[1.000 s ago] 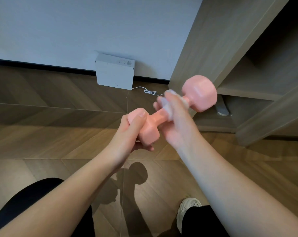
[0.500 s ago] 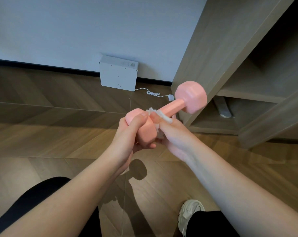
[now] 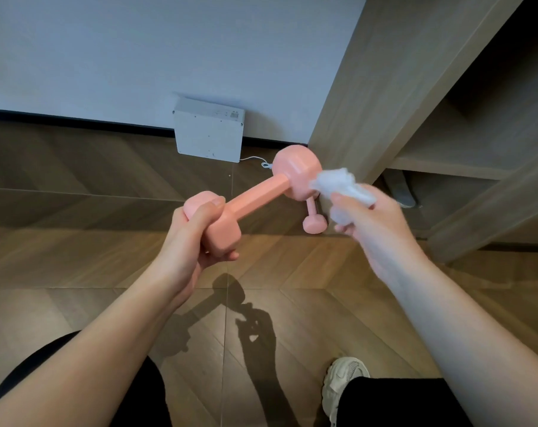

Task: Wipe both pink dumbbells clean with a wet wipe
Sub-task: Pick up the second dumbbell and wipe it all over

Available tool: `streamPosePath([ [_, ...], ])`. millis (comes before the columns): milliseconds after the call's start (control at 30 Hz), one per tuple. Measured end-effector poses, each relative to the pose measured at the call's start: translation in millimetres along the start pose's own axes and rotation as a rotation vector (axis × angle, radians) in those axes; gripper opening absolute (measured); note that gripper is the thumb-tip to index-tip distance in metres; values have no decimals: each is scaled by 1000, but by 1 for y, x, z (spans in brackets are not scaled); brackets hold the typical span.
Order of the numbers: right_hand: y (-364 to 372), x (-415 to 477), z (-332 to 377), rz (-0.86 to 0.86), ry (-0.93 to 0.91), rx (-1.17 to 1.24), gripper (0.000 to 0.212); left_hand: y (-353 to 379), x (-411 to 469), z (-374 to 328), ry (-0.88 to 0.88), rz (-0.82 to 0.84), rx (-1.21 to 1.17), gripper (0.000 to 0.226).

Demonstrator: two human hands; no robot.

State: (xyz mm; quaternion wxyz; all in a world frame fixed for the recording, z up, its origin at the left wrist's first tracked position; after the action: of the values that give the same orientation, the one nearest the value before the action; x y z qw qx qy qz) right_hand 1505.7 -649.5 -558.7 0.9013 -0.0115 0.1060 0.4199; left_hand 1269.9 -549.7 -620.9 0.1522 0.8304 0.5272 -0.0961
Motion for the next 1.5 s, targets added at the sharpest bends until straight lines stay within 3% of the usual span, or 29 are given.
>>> streamPosePath([
  [100,-3,10,4,-15,-27,11,16,4,1,2,13,57,25,52],
  [233,16,13,-23,161,233,221,68,16,-1,3,42,185,76,53],
  [300,21,13,-27,205,276,273,75,22,0,2,51,275,114,54],
  [433,14,9,-31,88,261,173,73,24,8,9,-49,397,223,57],
  [567,16,7,-11,113,89,-10,63,17,20,-6,165,195,865,82],
  [600,21,4,-6,141,32,-53,60,29,17,-6,215,232,967,85],
  [667,38,-4,-5,240,-53,-109,52,58,10,8,265,340,1142,65],
  [733,52,-13,-14,322,-71,-210,50,73,7,18,287,317,1160,29],
  [800,59,-17,-22,395,-35,-304,51,74,8,27,242,271,1062,17],
  [933,65,-18,-13,545,-30,-392,31,68,8,35,226,193,1127,17],
  [1067,64,-23,-12,541,-149,-678,58,60,12,35,198,158,1196,18],
  [1200,72,-37,-9,544,-389,-893,58,60,9,28,297,164,1476,23],
  [1400,71,-37,-3,539,-498,-902,38,61,5,12,436,79,1648,8],
  [1500,71,-38,-8,562,-448,-883,42,63,5,10,473,93,1733,11],
])
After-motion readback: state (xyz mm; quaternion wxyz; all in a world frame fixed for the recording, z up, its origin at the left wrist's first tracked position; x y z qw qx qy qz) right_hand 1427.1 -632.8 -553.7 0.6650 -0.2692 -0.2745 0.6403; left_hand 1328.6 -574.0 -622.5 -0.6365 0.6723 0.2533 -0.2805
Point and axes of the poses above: each hand's wrist, its own x-axis towards the middle knuckle, its own y-axis out of the palm, z = x × y, the point moved 8 cm from there along x, towards the middle knuckle, and after that the axes turned 15 degrees about x, right-handed, at the moved point
